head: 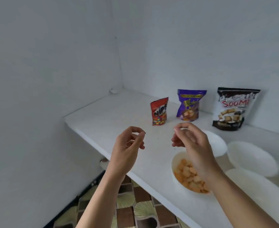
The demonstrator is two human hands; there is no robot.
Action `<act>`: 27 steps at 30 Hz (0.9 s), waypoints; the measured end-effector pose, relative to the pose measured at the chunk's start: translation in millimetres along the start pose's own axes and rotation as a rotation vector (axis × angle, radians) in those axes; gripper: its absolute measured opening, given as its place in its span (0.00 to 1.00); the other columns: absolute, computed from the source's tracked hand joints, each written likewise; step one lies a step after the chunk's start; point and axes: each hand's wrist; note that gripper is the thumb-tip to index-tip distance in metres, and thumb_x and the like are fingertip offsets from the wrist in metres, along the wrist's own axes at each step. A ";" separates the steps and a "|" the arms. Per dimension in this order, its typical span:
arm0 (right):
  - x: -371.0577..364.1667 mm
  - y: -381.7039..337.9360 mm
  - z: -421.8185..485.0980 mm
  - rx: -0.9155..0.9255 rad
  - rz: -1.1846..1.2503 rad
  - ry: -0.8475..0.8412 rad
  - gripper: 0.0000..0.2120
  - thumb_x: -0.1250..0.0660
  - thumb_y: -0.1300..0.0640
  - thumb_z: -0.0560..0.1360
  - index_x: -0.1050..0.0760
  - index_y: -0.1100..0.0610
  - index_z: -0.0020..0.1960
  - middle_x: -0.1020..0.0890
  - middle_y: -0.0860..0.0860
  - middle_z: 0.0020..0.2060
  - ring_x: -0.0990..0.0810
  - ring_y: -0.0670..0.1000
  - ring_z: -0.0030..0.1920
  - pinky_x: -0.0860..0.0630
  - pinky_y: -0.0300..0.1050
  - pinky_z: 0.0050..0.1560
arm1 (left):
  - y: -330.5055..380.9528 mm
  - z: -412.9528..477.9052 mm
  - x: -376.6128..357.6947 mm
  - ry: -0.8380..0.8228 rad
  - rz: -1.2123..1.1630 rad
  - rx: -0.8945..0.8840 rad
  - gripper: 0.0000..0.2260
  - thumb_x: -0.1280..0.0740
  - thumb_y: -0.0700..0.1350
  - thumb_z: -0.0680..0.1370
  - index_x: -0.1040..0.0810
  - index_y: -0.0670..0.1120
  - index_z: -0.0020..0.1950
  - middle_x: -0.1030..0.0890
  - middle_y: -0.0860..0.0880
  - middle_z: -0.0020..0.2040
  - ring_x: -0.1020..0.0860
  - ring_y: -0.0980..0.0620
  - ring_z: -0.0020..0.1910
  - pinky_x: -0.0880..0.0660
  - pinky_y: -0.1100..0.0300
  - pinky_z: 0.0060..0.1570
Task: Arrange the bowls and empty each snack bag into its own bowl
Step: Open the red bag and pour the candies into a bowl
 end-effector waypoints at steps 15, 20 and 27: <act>41.9 90.1 208.1 -0.060 -0.196 0.044 0.03 0.31 0.54 0.79 0.21 0.51 0.46 0.17 0.45 0.45 0.19 0.48 0.52 0.19 0.57 0.56 | -58.9 198.1 -101.6 0.131 0.094 0.197 0.10 0.38 0.53 0.83 0.18 0.50 0.54 0.20 0.48 0.62 0.21 0.51 0.58 0.29 0.63 0.47; 17.0 129.0 278.6 -0.063 -0.307 0.021 0.02 0.32 0.55 0.79 0.21 0.51 0.49 0.20 0.44 0.56 0.25 0.48 0.65 0.27 0.40 0.58 | -81.7 254.5 -128.8 0.185 0.070 0.305 0.09 0.37 0.52 0.83 0.20 0.49 0.56 0.30 0.49 0.71 0.30 0.53 0.64 0.32 0.68 0.47; -3.5 167.7 336.6 -0.092 -0.313 -0.079 0.07 0.33 0.56 0.80 0.20 0.57 0.55 0.27 0.44 0.58 0.29 0.43 0.61 0.33 0.27 0.52 | -113.0 295.3 -150.2 0.254 -0.111 0.315 0.08 0.37 0.47 0.84 0.19 0.51 0.56 0.18 0.52 0.56 0.21 0.49 0.58 0.26 0.65 0.44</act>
Point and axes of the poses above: each hand's wrist, its own z-axis towards the middle knuckle, its own x-axis out of the back of the hand, y = z × x
